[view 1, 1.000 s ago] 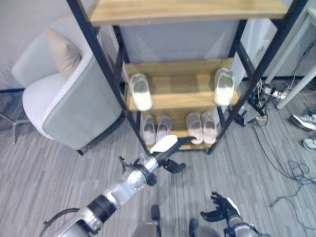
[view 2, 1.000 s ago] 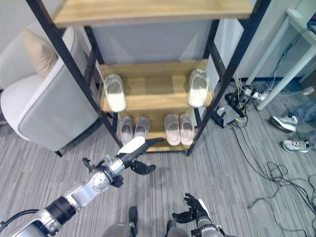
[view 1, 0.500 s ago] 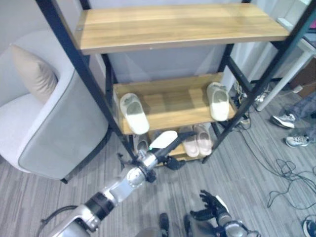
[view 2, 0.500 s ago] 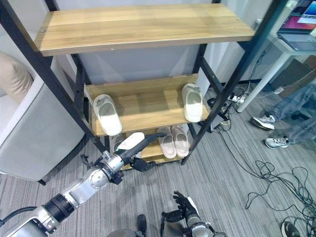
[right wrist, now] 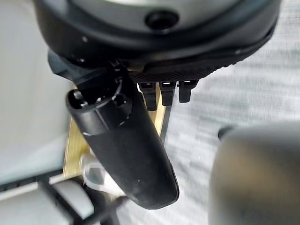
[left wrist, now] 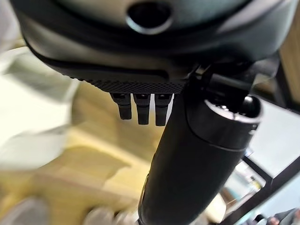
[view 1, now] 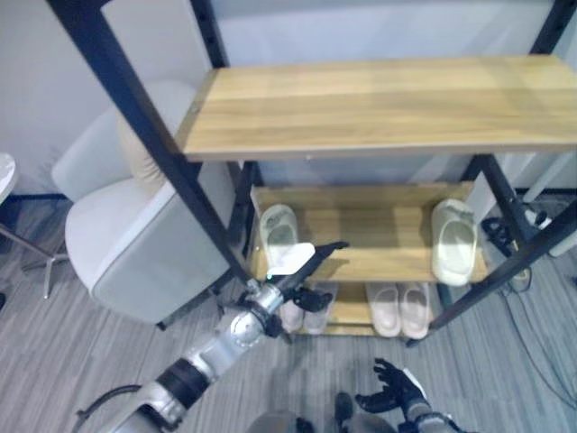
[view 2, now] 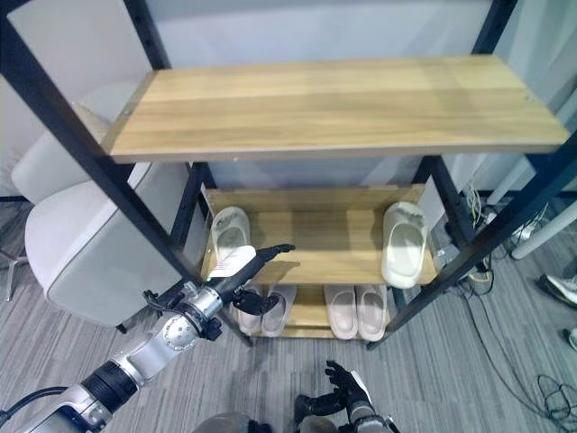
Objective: Arrange the slippers neatly on the shoe rack.
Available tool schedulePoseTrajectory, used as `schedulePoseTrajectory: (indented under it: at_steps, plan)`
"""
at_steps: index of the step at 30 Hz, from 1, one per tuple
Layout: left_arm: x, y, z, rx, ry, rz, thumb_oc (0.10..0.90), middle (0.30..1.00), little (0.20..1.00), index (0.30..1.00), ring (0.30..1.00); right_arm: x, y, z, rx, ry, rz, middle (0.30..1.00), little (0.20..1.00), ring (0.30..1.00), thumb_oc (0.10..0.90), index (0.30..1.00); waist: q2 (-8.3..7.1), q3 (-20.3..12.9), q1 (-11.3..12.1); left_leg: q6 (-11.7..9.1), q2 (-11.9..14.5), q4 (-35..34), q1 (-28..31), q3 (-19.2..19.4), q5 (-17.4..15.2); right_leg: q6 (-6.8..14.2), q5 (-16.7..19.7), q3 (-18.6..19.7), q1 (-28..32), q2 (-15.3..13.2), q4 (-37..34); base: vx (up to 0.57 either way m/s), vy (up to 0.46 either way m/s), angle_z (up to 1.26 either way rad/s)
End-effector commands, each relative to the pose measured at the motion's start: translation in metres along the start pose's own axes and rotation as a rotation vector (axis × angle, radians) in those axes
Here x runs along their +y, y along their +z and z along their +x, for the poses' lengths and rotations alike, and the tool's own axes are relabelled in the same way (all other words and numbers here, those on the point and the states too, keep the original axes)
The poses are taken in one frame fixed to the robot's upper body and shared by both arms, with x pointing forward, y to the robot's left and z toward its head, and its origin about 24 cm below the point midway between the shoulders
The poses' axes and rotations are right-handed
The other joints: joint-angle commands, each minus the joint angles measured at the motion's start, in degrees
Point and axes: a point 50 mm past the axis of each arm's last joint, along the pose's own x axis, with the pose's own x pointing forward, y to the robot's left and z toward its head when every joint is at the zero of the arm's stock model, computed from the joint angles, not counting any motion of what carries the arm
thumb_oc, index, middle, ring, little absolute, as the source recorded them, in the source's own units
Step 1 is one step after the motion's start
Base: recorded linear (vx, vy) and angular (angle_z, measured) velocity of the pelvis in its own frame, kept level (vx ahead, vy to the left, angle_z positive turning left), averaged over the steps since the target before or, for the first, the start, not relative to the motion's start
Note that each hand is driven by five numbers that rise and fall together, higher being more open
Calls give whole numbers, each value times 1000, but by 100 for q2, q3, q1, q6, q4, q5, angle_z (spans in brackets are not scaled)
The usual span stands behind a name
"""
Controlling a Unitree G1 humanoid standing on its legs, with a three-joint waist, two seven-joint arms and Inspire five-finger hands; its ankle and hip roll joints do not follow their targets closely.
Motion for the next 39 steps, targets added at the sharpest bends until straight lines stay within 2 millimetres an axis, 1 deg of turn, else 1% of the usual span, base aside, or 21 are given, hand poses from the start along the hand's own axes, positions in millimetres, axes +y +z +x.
schedulePoseTrajectory:
  at_steps: [1,3,4,6,7,9,10,12,16,17,18,19,20,22,24,25,27,30,34,39]
  plan:
    - [49,43,23,-222,236,22,800,900,900,900,900,-15,-5,-7,-33,-41,-10,900,900,900,800,900,66,-211,79,-74,-14,-938,21,-258,501,732,-826,-85,551,30,-50,142,45,-21]
    - [48,45,25,-225,234,21,800,900,900,900,900,-12,-8,-7,-18,-33,-16,900,900,900,800,900,102,-319,55,-15,-86,-1090,243,-401,500,725,-850,-74,531,55,-10,105,59,-38]
    - [48,45,25,-225,234,21,800,900,900,900,900,-13,-8,-7,-18,-33,-16,900,900,900,800,900,102,-316,52,-14,-88,-1103,255,-406,503,725,-856,-78,536,53,-6,79,84,-49]
    - [49,48,28,-233,238,32,800,900,900,900,900,-8,-5,-6,-26,-18,-3,900,900,900,800,900,101,-444,3,41,-77,-1232,459,-344,502,751,-809,-34,532,38,-26,69,97,-39]
    - [49,48,28,-232,238,32,800,900,900,900,900,-8,-5,-6,-26,-18,-3,900,900,900,800,900,100,-440,10,42,-76,-1238,469,-337,502,752,-809,-27,537,38,-26,69,75,-11]
    - [50,46,32,-220,242,94,800,900,900,900,900,-3,-2,-4,-31,8,-6,900,900,900,800,900,84,-511,-14,110,-96,-1330,682,-281,419,791,-810,66,589,5,-24,105,157,3]
    - [52,42,34,-197,245,144,800,900,900,900,900,1,0,-3,-38,22,-7,900,900,900,800,900,82,-550,-34,163,-128,-1362,778,-244,349,835,-802,133,591,-16,-2,91,163,-8]
    - [53,40,34,-189,249,159,800,900,900,900,900,2,0,-3,-38,24,-6,900,900,900,800,900,83,-558,-34,184,-138,-1398,839,-226,326,857,-792,183,577,-22,25,44,104,-28]
    - [62,32,32,-150,264,260,800,900,900,900,900,3,1,-2,-36,33,-10,900,900,900,800,900,91,-584,-17,262,-165,-1432,925,-154,250,942,-774,334,476,-34,164,19,109,-18]
    - [62,32,32,-150,264,260,800,900,900,900,900,3,1,-2,-36,33,-10,900,900,900,800,900,91,-584,-15,262,-164,-1432,924,-152,249,942,-775,337,474,-33,167,-14,100,-18]
    - [66,27,29,-123,262,297,800,900,900,900,900,5,2,-1,-32,33,-6,900,900,900,800,900,99,-557,9,315,-164,-1417,935,-140,215,984,-828,391,360,-18,437,-15,60,-16]
    - [66,27,29,-123,262,297,800,900,900,900,900,5,2,-1,-32,34,-6,900,900,900,800,900,98,-559,12,315,-165,-1417,933,-137,214,985,-831,394,354,-19,443,-63,77,-23]
    - [70,27,28,-118,274,309,800,900,900,900,900,6,2,1,-28,17,30,900,900,900,800,900,127,-471,5,336,-145,-1320,875,-179,191,1093,-845,483,131,-24,884,-64,9,-16]
    - [75,25,26,-99,289,339,800,900,900,900,900,7,3,1,-22,24,37,900,900,900,800,900,180,-437,21,372,-148,-1243,845,-255,156,1116,-795,584,88,-165,875,-65,-32,-7]
    - [77,22,25,-85,303,343,800,900,900,900,900,7,6,4,-24,24,26,900,900,900,800,900,274,-366,70,352,-73,-1239,840,-289,164,1133,-648,496,-179,-309,919,-62,-101,-1]
    - [81,20,21,-74,319,359,800,900,900,900,900,8,5,3,-19,33,10,900,900,900,800,900,275,-390,83,332,-58,-1281,874,-318,157,1152,-573,323,-186,-438,731,-20,-143,0]
    - [81,18,18,-66,318,369,800,900,900,900,900,9,1,2,-11,41,8,900,900,900,800,900,225,-439,90,319,-85,-1322,919,-326,158,1152,-557,285,-1,-486,444,38,-139,4]
    - [80,5,11,1,309,389,800,900,900,900,900,8,-3,0,7,48,-3,900,900,900,800,900,202,-547,163,288,-85,-1448,977,-386,216,1123,-574,319,144,-427,266,58,-131,12]
    - [71,-9,4,75,266,380,800,900,900,900,900,7,-2,1,11,53,-15,900,900,900,800,900,210,-596,251,199,-31,-1704,1045,-519,391,1044,-567,186,316,-349,-29,21,-157,8]
    - [65,-16,-2,125,278,347,800,900,900,900,900,4,-1,3,14,41,-22,900,900,900,800,900,191,-562,344,96,27,-1813,1031,-716,508,947,-519,-59,472,-268,-356,1,-143,28]
